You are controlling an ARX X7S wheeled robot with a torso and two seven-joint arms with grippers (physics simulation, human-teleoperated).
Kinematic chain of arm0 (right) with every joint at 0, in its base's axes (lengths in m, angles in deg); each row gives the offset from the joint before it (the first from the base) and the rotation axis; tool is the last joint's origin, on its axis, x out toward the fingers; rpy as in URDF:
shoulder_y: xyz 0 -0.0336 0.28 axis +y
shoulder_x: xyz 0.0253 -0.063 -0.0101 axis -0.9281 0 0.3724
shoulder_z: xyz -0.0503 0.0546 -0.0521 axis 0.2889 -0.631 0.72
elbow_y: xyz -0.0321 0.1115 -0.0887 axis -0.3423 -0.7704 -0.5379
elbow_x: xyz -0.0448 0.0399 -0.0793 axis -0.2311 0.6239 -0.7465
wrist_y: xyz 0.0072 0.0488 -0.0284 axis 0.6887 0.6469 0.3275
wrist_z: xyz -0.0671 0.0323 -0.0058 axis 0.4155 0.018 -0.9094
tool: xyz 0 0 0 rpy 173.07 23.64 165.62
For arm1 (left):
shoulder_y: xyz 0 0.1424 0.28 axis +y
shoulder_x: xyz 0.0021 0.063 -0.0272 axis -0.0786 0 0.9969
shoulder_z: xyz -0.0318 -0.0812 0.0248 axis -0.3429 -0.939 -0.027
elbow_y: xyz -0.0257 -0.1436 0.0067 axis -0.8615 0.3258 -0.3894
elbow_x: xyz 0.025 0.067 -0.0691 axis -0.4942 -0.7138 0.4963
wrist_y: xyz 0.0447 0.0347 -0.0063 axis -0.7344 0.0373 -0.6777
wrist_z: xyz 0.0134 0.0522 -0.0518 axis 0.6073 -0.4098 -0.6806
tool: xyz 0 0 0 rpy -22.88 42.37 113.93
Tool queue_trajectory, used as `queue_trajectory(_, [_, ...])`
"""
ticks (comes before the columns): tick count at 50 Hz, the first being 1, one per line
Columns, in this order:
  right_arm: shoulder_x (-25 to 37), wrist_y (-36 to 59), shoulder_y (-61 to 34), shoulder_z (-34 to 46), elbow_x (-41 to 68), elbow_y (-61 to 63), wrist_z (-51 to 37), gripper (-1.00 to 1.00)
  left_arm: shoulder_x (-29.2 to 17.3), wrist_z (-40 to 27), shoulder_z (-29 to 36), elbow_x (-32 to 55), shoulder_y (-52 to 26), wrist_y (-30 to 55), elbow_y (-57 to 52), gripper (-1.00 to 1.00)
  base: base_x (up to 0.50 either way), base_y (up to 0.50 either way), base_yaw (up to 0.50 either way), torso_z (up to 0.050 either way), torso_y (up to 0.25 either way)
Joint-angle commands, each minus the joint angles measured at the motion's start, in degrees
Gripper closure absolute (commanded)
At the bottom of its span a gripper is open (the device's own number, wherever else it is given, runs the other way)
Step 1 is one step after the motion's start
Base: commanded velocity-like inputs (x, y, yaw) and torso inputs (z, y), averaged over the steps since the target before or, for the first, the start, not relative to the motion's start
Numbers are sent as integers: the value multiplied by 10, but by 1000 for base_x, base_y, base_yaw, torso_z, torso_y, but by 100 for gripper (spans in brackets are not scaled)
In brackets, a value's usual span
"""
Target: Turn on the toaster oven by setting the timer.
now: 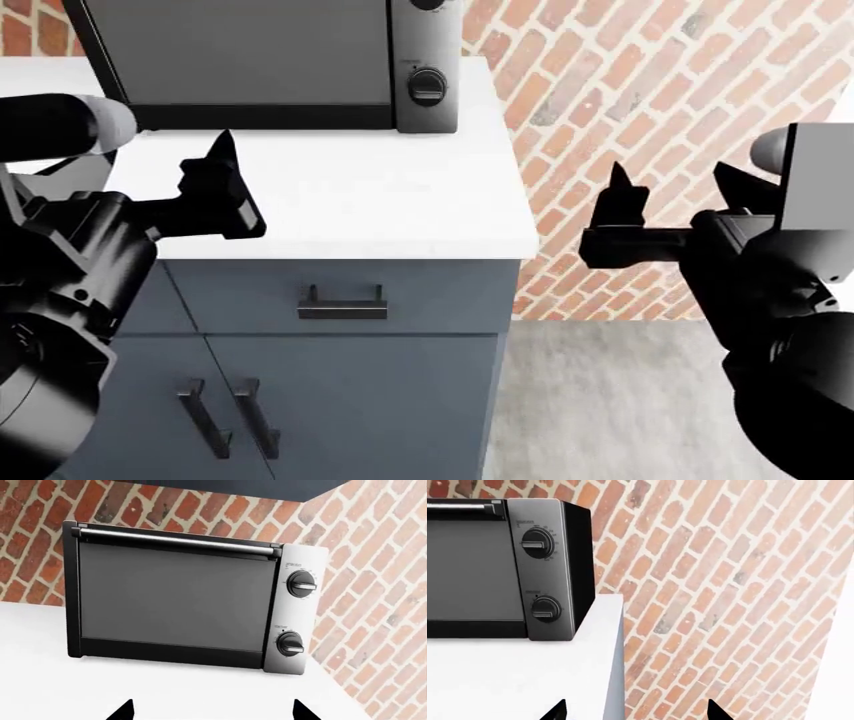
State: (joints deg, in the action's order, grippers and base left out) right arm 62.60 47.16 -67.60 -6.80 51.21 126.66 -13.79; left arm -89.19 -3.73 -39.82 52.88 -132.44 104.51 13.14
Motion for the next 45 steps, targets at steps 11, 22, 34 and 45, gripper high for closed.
queue_trajectory(11, [23, -29, 4, 31, -5, -1, -2, -100, -17, -10, 20, 7, 5, -27, 5, -100, 0, 0, 0, 0, 0])
queue_trajectory(22, [26, -45, 9, 42, -13, -16, 8, -100, -24, -11, 29, 9, 11, -39, 5, -100, 37, 222, 0, 0, 0])
queue_trajectory(34, [32, -59, 14, 50, -19, -18, 15, -100, -30, -11, 37, 8, 15, -52, 7, -100, 299, 452, 0, 0, 0])
queue_trajectory(45, [36, -64, 15, 54, -15, -18, 11, -100, -36, -14, 43, 10, 17, -61, 7, -100, 498, 47, 0, 0, 0])
